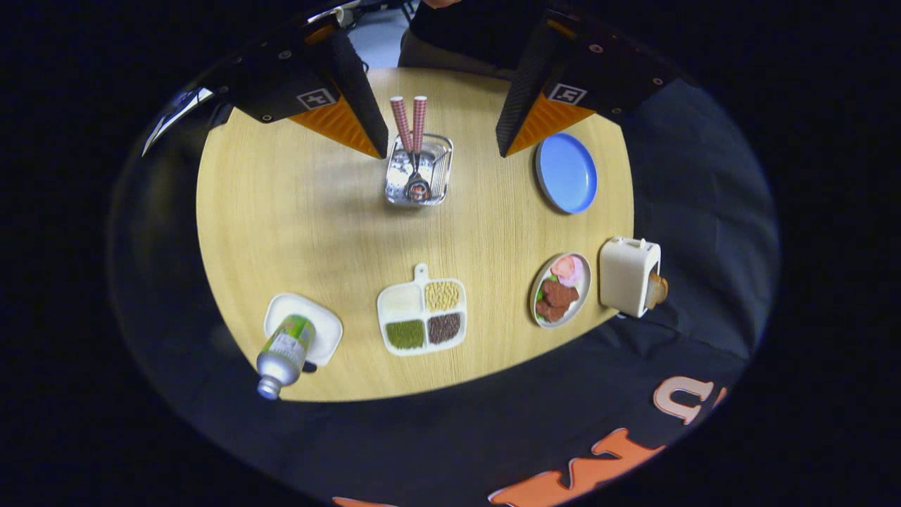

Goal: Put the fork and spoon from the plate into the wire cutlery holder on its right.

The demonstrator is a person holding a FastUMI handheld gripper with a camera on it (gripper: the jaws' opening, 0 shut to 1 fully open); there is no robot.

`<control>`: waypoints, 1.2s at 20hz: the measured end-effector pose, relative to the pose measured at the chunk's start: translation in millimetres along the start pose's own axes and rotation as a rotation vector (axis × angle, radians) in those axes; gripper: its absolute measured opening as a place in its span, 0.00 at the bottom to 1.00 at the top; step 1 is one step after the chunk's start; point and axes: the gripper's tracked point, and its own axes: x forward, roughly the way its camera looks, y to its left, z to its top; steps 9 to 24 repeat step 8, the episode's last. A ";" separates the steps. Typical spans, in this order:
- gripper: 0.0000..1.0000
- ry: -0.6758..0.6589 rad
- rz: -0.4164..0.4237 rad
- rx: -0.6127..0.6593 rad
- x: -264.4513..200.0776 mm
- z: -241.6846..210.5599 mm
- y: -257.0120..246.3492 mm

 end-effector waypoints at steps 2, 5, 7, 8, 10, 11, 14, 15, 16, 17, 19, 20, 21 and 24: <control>0.95 -0.178 0.016 -0.026 -18.7 19.0 10.9; 0.96 -0.462 -0.021 -0.062 -51.5 48.7 18.0; 0.96 -0.629 -0.044 -0.078 -73.8 60.3 27.1; 0.96 -0.710 -0.065 -0.096 -85.3 64.3 30.7; 0.96 -0.710 -0.065 -0.096 -85.3 64.3 30.7; 0.96 -0.710 -0.065 -0.096 -85.3 64.3 30.7; 0.96 -0.710 -0.065 -0.096 -85.3 64.3 30.7; 0.96 -0.710 -0.065 -0.096 -85.3 64.3 30.7; 0.96 -0.710 -0.065 -0.096 -85.3 64.3 30.7; 0.96 -0.710 -0.065 -0.096 -85.3 64.3 30.7; 0.96 -0.710 -0.065 -0.096 -85.3 64.3 30.7; 0.96 -0.710 -0.065 -0.096 -85.3 64.3 30.7; 0.96 -0.710 -0.065 -0.096 -85.3 64.3 30.7; 0.96 -0.710 -0.065 -0.096 -85.3 64.3 30.7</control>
